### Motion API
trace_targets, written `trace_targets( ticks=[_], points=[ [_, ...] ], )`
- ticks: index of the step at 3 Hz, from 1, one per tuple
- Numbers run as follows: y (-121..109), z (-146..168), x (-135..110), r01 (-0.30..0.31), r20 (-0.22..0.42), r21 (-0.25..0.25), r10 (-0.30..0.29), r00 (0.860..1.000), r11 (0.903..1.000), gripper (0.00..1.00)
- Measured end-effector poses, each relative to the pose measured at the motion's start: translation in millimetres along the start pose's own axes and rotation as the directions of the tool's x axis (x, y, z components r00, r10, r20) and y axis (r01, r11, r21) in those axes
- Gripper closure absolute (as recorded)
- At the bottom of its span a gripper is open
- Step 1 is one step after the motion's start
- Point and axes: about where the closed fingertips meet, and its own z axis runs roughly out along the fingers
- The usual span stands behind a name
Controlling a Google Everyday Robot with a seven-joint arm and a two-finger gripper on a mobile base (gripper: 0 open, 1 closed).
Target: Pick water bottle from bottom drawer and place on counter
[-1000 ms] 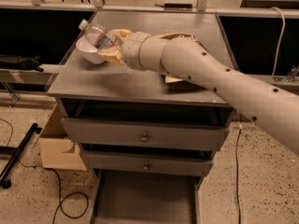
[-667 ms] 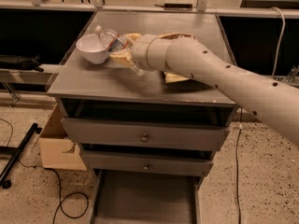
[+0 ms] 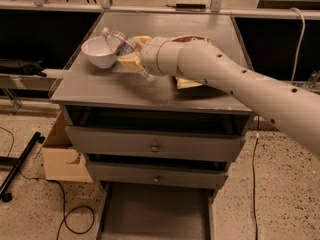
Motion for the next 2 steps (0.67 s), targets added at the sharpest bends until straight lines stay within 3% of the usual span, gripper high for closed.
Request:
trace_targets(
  ticks=[2],
  points=[
    [0.1, 0.1, 0.0, 0.0, 0.0, 0.0, 0.0, 1.0, 1.0, 0.35]
  ],
)
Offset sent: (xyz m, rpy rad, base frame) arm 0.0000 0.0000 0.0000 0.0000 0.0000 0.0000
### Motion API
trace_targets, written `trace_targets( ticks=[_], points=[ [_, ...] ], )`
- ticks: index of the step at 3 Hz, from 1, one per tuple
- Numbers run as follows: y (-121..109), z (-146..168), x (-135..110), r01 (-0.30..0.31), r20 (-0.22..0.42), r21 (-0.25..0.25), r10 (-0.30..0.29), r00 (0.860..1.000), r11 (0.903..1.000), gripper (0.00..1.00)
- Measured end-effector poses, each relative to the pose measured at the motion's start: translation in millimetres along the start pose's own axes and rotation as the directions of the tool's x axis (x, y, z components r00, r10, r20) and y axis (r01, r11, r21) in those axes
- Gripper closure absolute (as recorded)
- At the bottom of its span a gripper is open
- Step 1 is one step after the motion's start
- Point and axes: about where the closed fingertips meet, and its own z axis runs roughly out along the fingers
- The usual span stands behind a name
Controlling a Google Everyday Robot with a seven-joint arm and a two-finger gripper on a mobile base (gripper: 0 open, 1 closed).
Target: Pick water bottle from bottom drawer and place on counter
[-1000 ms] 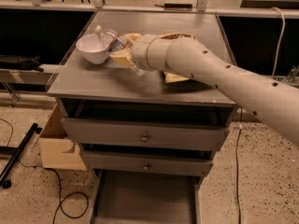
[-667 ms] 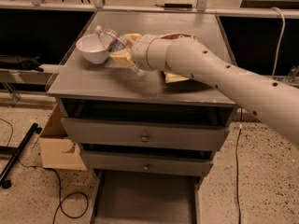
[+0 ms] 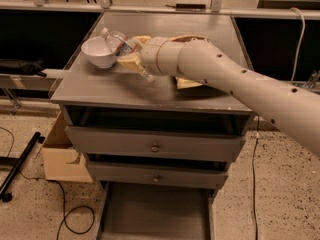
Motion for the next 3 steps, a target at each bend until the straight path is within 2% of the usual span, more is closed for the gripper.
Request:
trace_targets(
  ticks=[1, 2, 3],
  points=[
    [0.0, 0.0, 0.0, 0.0, 0.0, 0.0, 0.0, 1.0, 1.0, 0.11],
    [0.2, 0.1, -0.1, 0.0, 0.0, 0.0, 0.0, 1.0, 1.0, 0.0],
    [0.2, 0.1, -0.1, 0.0, 0.0, 0.0, 0.0, 1.0, 1.0, 0.0]
  ],
)
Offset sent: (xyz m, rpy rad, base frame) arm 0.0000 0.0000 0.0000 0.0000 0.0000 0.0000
